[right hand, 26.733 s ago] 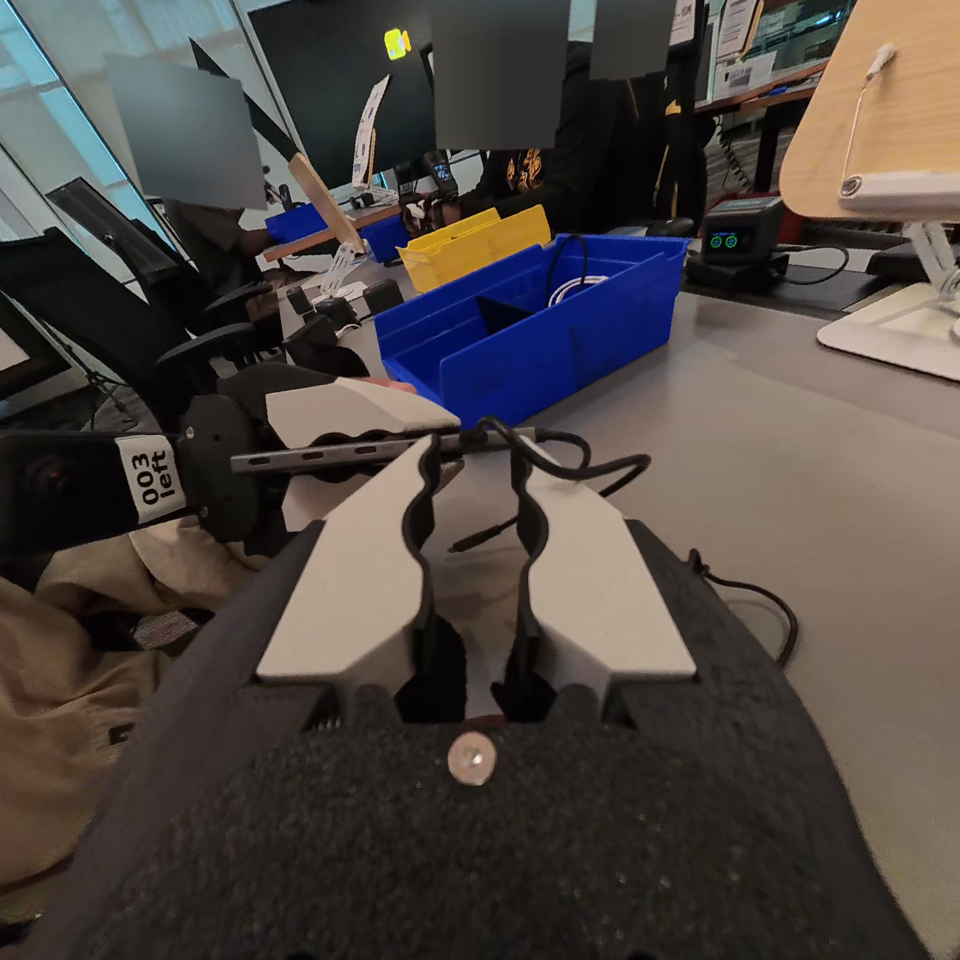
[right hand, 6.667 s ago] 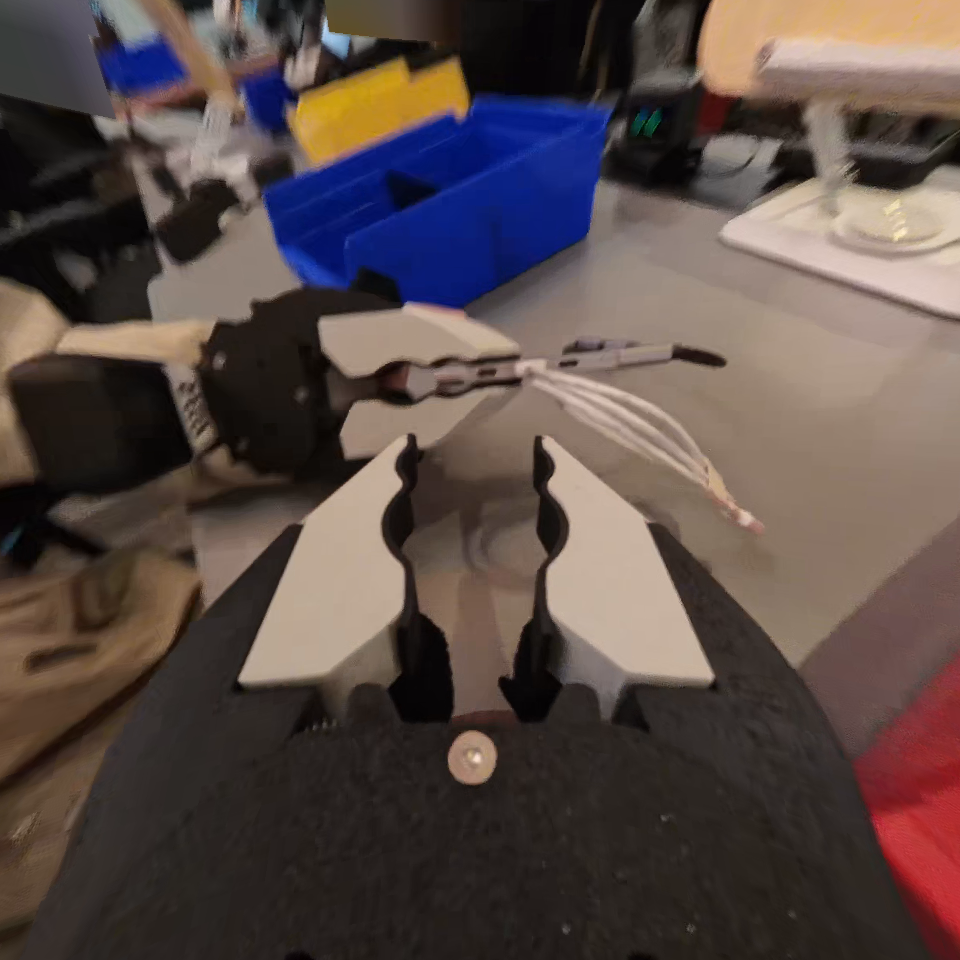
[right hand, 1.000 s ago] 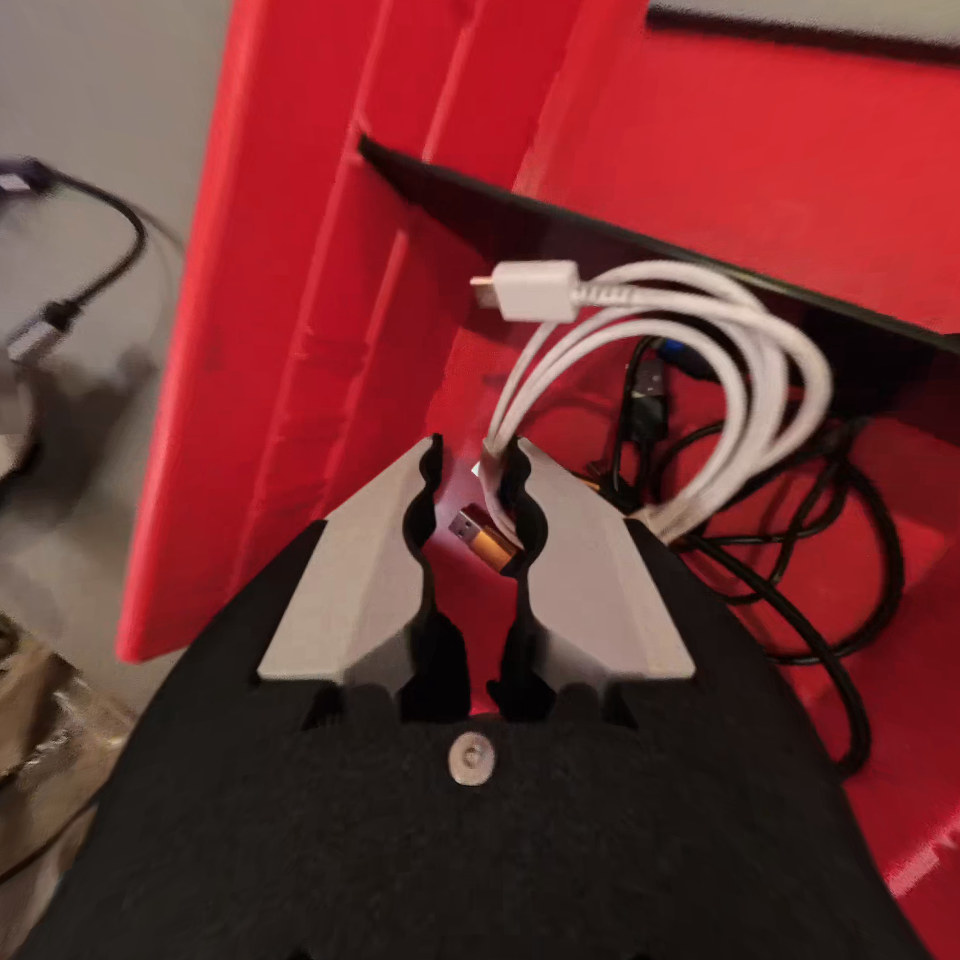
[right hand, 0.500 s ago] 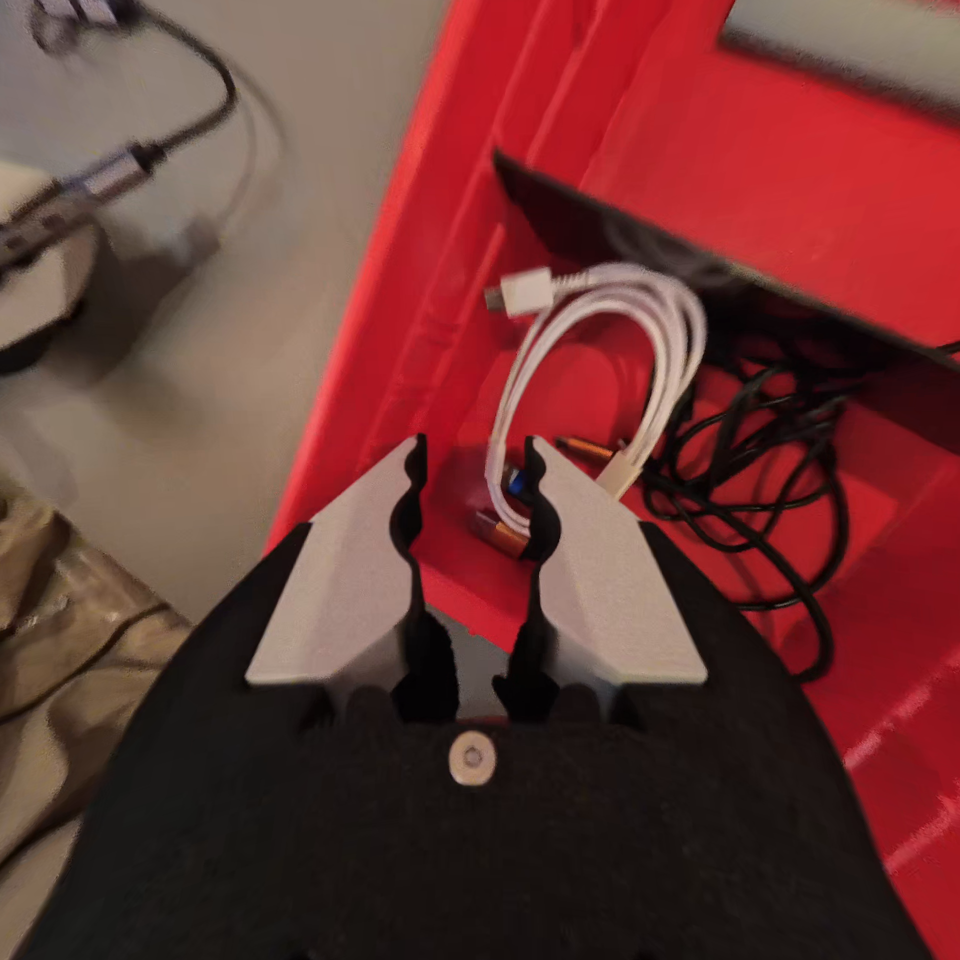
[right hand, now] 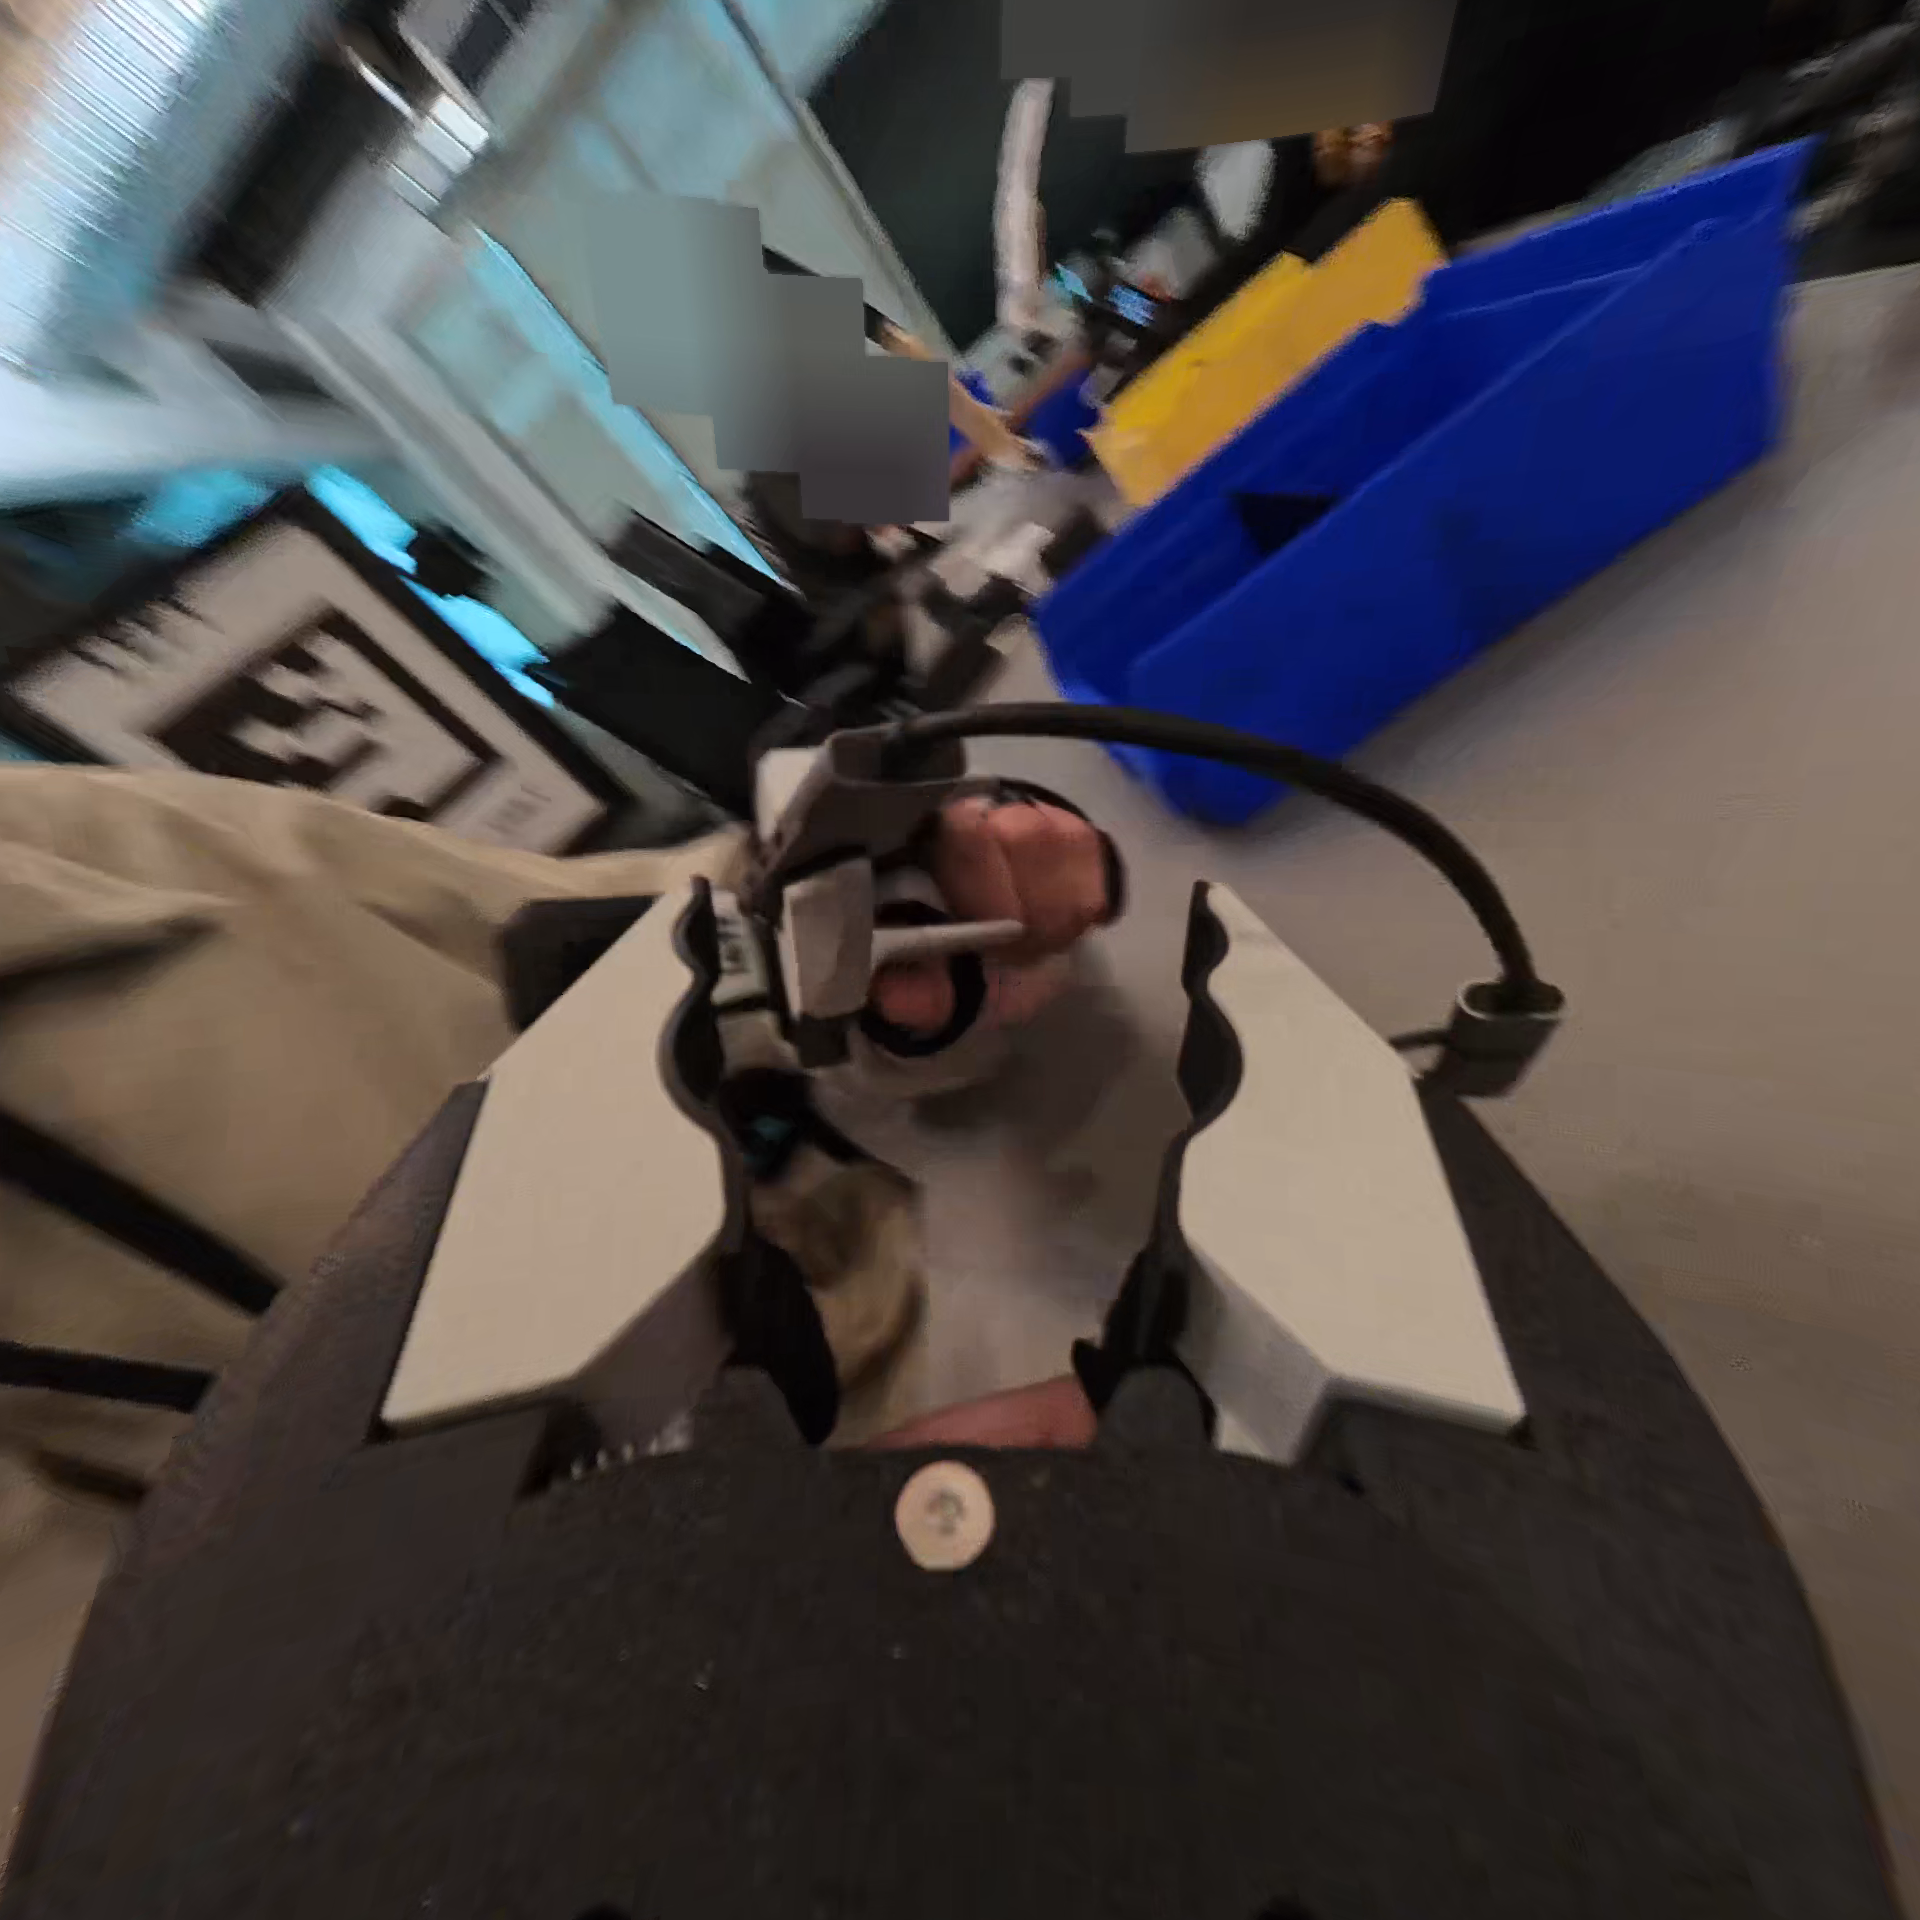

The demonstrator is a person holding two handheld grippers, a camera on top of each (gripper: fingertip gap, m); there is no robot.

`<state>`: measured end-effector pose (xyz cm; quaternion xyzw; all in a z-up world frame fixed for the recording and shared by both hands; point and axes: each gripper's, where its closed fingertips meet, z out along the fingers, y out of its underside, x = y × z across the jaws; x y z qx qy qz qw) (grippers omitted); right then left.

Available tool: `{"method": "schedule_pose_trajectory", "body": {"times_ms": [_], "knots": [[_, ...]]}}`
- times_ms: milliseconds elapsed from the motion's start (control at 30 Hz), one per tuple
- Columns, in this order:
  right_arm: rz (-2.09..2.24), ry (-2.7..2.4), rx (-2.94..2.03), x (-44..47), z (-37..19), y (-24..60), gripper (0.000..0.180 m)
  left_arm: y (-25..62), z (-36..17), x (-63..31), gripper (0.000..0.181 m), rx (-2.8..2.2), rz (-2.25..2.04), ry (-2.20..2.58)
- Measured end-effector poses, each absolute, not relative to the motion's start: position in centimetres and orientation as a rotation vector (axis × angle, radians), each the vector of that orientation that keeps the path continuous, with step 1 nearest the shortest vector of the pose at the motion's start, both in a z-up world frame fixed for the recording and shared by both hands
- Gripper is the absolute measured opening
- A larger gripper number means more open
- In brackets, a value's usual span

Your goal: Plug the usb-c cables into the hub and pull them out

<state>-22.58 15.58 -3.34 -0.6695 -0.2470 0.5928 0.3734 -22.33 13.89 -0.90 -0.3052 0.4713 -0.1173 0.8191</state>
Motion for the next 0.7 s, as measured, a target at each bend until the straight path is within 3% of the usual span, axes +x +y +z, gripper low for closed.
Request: {"method": "schedule_pose_trajectory", "body": {"times_ms": [100,200,267,467,567,700], "knots": [[1.76,-0.599,-1.564,-22.6,-1.5,14.5,0.07,12.4,-0.1,-22.4,0.009,-0.631,-0.346,1.01],[1.778,-0.74,-1.622,-23.3,-2.6,12.8,0.069,11.4,-0.8,-22.1,0.009,-0.621,-0.461,1.093],[1.777,-0.847,-1.676,-23.6,-3.5,11.7,0.059,11.0,-1.4,-21.9,0.009,-0.611,-0.512,1.152],[1.863,-0.818,-1.656,-23.0,-3.0,11.5,0.05,11.0,-3.0,-21.5,0.009,-0.534,-0.396,1.239],[1.84,-0.843,-1.659,-22.8,-3.4,11.5,0.023,11.3,-3.6,-21.2,0.009,-0.523,-0.342,1.249],[1.772,-0.843,-1.702,-22.6,-4.1,12.0,0.023,12.0,-4.3,-21.0,0.009,-0.586,-0.346,1.268]]}}
